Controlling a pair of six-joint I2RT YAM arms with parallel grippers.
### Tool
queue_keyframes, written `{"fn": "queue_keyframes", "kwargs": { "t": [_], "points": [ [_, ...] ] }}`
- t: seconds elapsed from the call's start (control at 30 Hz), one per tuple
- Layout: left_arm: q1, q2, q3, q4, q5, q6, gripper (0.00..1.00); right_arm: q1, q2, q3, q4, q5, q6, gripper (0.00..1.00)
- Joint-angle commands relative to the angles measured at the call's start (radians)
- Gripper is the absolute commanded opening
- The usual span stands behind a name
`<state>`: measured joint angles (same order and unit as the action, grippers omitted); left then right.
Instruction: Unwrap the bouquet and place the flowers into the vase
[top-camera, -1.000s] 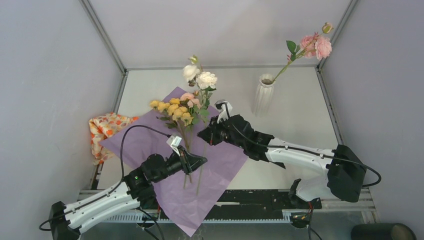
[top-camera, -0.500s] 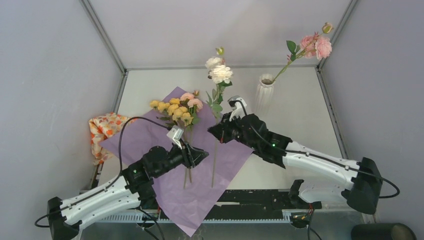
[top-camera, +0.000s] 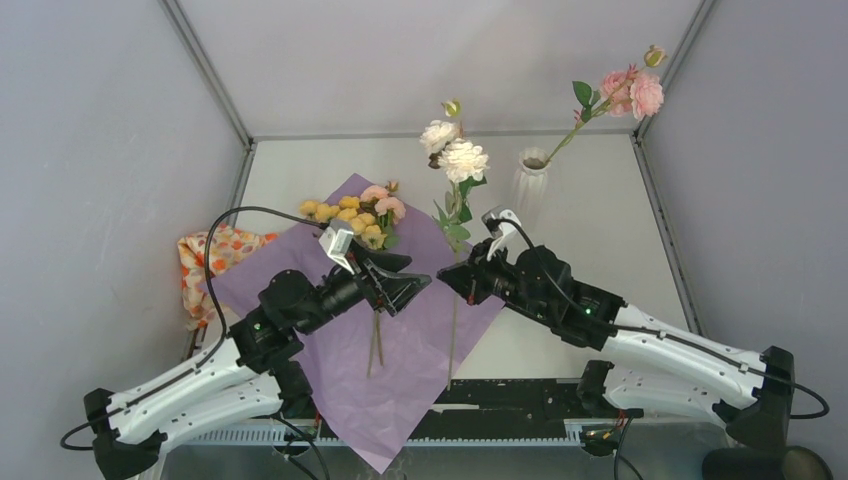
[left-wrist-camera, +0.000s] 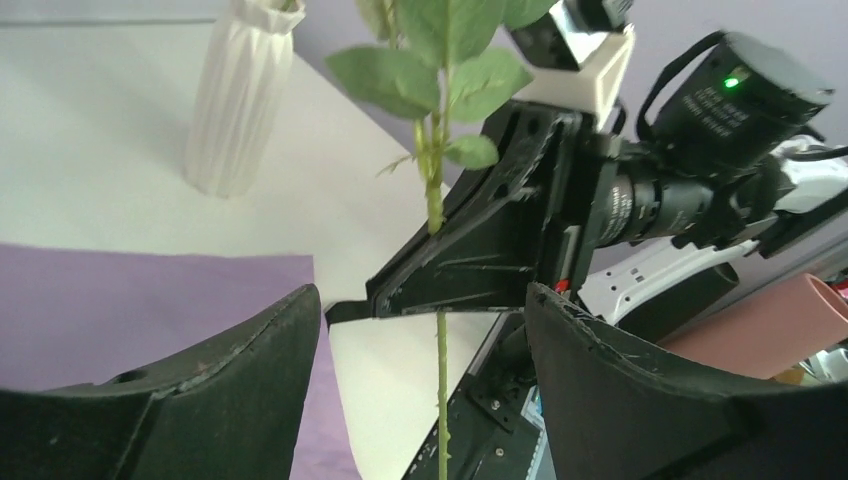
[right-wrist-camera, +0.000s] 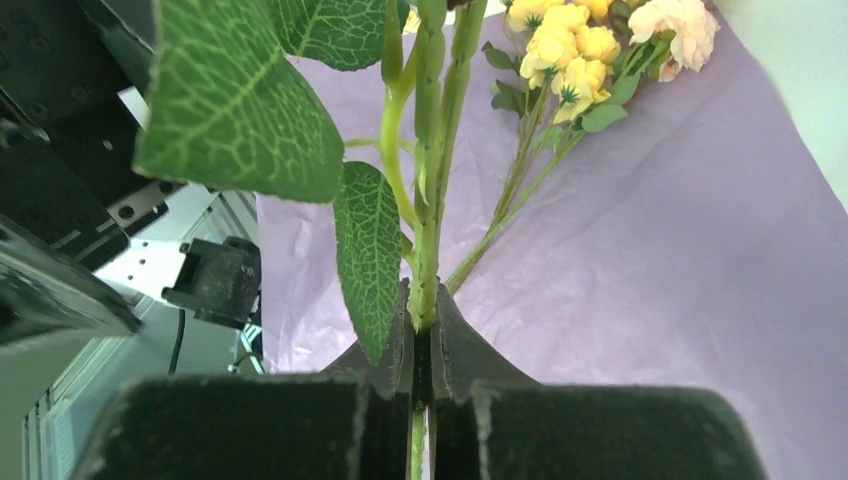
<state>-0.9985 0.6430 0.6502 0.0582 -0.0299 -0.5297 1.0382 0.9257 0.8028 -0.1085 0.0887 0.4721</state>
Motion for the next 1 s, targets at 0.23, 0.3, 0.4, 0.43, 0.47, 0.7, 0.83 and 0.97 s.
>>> {"fn": "queue_keyframes", "kwargs": {
  "t": [0.23,0.3,0.4,0.43,0.47,0.7,0.83,0.97],
  "points": [
    [0.038,0.044,0.069,0.149,0.124,0.086,0.80,0.097,-0.077,-0.072,0.046,0.017,-0.010,0.00],
    [0.054,0.052,0.071,0.169,0.154,0.085,0.80,0.126,-0.078,-0.080,0.054,0.022,-0.009,0.00],
    [0.074,0.063,0.078,0.190,0.179,0.086,0.80,0.171,-0.077,-0.090,0.063,0.044,-0.013,0.00],
    [0.080,0.069,0.080,0.193,0.184,0.087,0.80,0.183,-0.077,-0.093,0.066,0.050,-0.015,0.00],
    [0.088,0.072,0.081,0.197,0.186,0.085,0.80,0.193,-0.077,-0.095,0.070,0.051,-0.017,0.00],
    [0.122,0.086,0.080,0.229,0.213,0.062,0.80,0.246,-0.050,-0.099,0.089,0.044,-0.031,0.00],
    [0.125,0.101,0.086,0.232,0.228,0.057,0.80,0.261,-0.030,-0.099,0.098,0.020,-0.040,0.00],
    [0.127,0.112,0.090,0.240,0.234,0.053,0.79,0.269,-0.019,-0.099,0.140,-0.004,-0.047,0.00]
  ]
}}
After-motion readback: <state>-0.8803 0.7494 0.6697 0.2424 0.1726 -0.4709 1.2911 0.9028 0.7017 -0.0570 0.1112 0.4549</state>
